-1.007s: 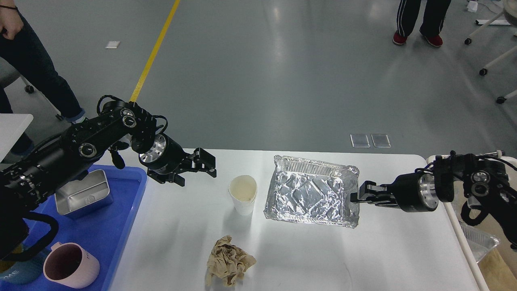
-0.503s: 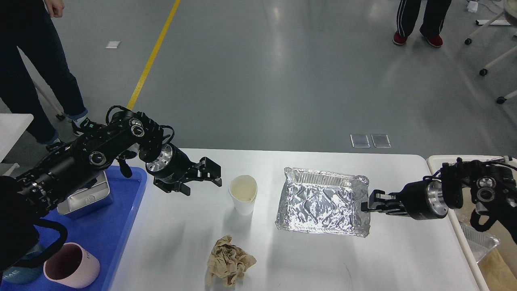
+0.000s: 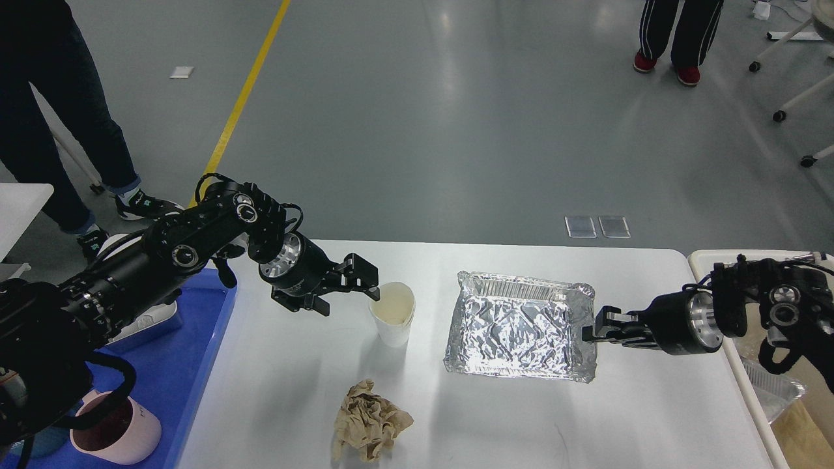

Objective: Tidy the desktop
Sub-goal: 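Close the left gripper around the white paper cup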

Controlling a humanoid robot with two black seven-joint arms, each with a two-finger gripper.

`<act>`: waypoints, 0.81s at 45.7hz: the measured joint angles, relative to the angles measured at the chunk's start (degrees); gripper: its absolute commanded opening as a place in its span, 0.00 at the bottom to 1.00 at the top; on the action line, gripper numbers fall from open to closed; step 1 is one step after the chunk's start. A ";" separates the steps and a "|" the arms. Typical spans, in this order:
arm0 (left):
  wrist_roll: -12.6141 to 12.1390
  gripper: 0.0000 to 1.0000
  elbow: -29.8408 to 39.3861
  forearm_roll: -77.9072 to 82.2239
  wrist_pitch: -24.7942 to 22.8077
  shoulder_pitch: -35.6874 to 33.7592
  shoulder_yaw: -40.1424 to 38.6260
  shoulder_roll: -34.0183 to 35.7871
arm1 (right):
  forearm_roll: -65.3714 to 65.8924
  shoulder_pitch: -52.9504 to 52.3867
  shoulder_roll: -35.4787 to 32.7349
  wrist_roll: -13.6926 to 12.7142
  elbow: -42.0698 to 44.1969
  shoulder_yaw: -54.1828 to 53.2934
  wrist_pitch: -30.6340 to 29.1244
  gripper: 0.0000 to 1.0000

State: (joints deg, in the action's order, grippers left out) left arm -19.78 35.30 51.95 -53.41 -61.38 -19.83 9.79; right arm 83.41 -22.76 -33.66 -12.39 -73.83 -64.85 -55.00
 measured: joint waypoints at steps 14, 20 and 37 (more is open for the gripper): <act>2.80 0.98 -1.66 1.00 2.93 0.39 0.14 -0.38 | 0.00 0.49 0.28 0.00 0.00 -0.01 0.00 0.00; 3.23 0.98 -1.81 1.04 4.67 0.59 0.14 -0.39 | 0.01 0.53 0.34 0.00 0.00 -0.01 0.00 0.00; 4.16 0.98 -1.82 1.11 5.40 1.27 -0.22 -0.31 | 0.01 0.83 0.01 0.09 -0.03 -0.16 0.00 0.00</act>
State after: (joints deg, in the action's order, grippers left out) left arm -15.61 33.48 53.05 -48.01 -60.11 -20.05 9.48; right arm 83.41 -21.94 -33.65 -12.31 -73.86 -65.02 -55.00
